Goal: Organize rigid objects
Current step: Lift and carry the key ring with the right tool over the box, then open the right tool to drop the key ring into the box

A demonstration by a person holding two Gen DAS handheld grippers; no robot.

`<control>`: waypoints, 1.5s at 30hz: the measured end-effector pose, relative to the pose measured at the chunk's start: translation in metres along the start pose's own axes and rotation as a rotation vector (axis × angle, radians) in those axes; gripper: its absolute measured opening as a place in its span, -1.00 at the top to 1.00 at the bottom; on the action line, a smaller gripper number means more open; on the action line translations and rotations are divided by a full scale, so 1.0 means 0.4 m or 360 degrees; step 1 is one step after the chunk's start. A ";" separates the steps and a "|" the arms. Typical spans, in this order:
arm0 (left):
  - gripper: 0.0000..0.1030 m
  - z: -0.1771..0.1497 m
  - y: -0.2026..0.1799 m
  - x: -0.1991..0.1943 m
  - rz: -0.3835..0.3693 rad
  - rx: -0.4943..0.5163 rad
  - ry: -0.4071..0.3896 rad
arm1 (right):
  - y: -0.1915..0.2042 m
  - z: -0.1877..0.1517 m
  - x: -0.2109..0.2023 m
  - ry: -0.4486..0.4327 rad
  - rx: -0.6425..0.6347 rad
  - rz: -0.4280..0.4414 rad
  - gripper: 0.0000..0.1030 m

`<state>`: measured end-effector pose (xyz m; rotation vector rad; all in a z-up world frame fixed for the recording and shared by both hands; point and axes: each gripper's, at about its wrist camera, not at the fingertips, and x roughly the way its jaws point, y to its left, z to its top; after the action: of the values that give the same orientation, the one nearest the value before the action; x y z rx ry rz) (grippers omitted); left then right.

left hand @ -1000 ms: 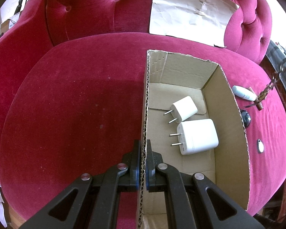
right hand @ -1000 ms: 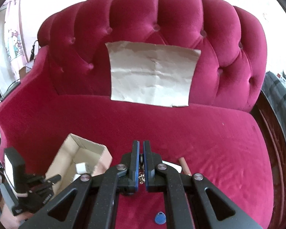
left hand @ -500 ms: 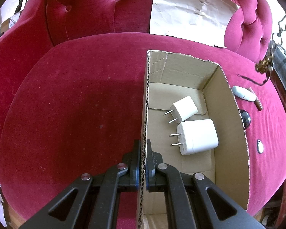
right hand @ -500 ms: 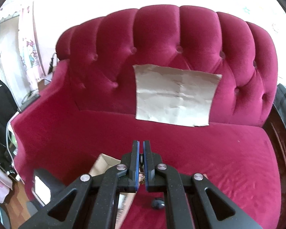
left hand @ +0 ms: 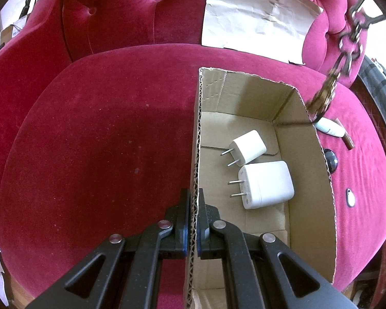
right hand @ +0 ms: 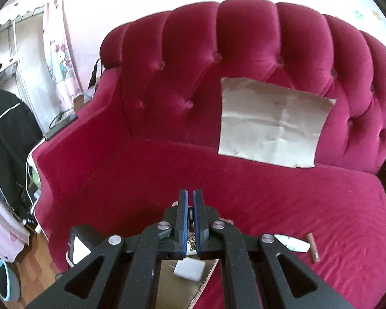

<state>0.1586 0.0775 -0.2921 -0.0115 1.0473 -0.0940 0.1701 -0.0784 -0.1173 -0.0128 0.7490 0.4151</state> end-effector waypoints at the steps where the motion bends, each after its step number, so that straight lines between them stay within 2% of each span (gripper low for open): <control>1: 0.94 0.000 0.000 0.000 0.0000 0.0000 0.0000 | 0.006 -0.008 0.013 0.0024 -0.0010 0.0005 0.96; 22: 0.94 -0.001 0.000 -0.001 -0.0006 -0.0004 -0.0001 | 0.005 -0.147 0.218 0.0365 -0.0020 0.0060 0.95; 34: 0.93 -0.001 0.001 -0.002 -0.0006 -0.0006 0.0000 | -0.004 -0.171 0.254 0.0424 -0.0009 0.0048 0.93; 36: 0.93 0.000 0.001 -0.002 -0.0004 -0.0005 0.0001 | -0.003 -0.167 0.255 0.0410 -0.0018 0.0020 0.73; 38: 0.93 0.001 0.001 -0.002 -0.0005 -0.0006 0.0001 | -0.008 -0.165 0.251 0.0381 -0.0009 -0.0027 -0.01; 39: 0.93 0.001 0.000 -0.002 -0.0004 -0.0005 0.0001 | -0.011 -0.164 0.248 0.0363 -0.0004 -0.0046 -0.14; 41: 0.93 0.002 0.001 -0.002 -0.0003 -0.0005 0.0000 | -0.021 -0.158 0.237 0.0319 -0.0001 -0.0095 -0.60; 44: 0.93 0.000 0.004 0.001 -0.0011 -0.0012 0.0000 | -0.034 -0.152 0.238 0.0321 0.0001 -0.0143 -0.92; 45: 0.93 0.000 0.003 0.002 -0.0008 -0.0009 0.0000 | -0.038 -0.153 0.241 0.0326 0.0002 -0.0159 -0.97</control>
<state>0.1590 0.0788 -0.2928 -0.0195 1.0477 -0.0955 0.1986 -0.0670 -0.2282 -0.0925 0.9464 0.3207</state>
